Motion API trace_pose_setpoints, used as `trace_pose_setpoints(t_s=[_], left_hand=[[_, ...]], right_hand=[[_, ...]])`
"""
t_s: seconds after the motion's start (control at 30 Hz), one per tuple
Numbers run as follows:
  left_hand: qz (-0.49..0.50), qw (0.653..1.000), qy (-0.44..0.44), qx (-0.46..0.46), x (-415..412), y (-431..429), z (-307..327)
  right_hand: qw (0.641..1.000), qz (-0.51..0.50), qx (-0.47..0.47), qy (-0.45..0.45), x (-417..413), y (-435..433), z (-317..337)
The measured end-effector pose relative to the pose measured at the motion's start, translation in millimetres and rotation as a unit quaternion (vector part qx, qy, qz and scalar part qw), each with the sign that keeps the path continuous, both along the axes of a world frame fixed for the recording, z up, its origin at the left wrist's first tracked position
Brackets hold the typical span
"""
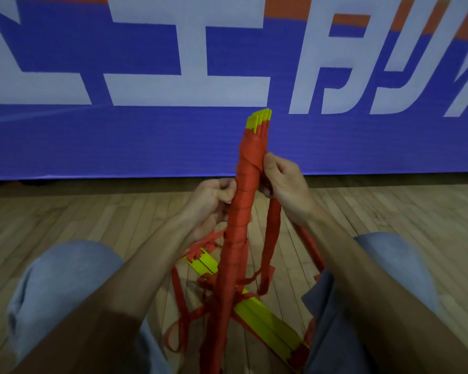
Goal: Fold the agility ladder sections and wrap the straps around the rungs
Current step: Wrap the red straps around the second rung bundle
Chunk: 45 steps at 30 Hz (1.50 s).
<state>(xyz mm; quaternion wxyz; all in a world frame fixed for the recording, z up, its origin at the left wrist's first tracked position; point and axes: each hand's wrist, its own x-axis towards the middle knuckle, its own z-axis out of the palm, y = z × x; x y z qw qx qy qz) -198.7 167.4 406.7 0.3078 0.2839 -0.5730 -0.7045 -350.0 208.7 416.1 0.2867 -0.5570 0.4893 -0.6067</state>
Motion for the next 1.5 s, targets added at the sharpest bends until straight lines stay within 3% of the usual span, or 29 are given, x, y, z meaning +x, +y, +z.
trace_pose_setpoints(t_s=[0.17,0.4,0.67,0.7,0.8,0.9,1.03,1.23,1.4,1.5], left_hand=[[-0.075,0.996,0.015,0.044,-4.6,7.6,-0.5],[-0.068,0.996,-0.01,0.059,-11.9,5.2,-19.3],[-0.006,0.984,-0.133,-0.121,-27.6,18.8,-35.4],[0.015,0.969,-0.173,-0.175,-28.4,19.2,-39.4],[0.066,0.876,-0.337,-0.339,-28.6,25.7,-48.8],[0.102,0.849,-0.346,-0.386,-27.6,27.2,-47.2],[0.087,0.856,-0.313,-0.403,-22.3,23.2,-40.5],[0.109,0.887,-0.23,-0.386,-15.8,13.8,-30.6],[0.057,0.935,-0.149,-0.317,-7.0,7.0,-17.5],[0.045,0.971,-0.092,-0.215,-6.5,5.6,-11.4]], right_hand=[[0.997,0.017,-0.004,-0.076,3.7,4.9,3.8],[0.972,-0.188,-0.028,-0.141,-10.5,1.1,7.6],[0.933,-0.352,0.006,-0.071,-19.2,2.6,2.4],[0.929,-0.364,0.015,-0.062,-19.2,2.1,1.6],[0.923,-0.382,0.027,-0.039,-15.7,-0.1,-1.3],[0.926,-0.375,0.046,0.007,-12.9,-1.3,-3.1],[0.934,-0.32,0.067,0.142,-15.0,2.4,0.0],[0.917,-0.271,0.017,0.293,-18.9,10.2,5.6],[0.954,-0.242,-0.007,0.179,-31.8,5.7,2.3],[0.985,-0.153,0.002,0.079,-36.8,3.1,2.1]])
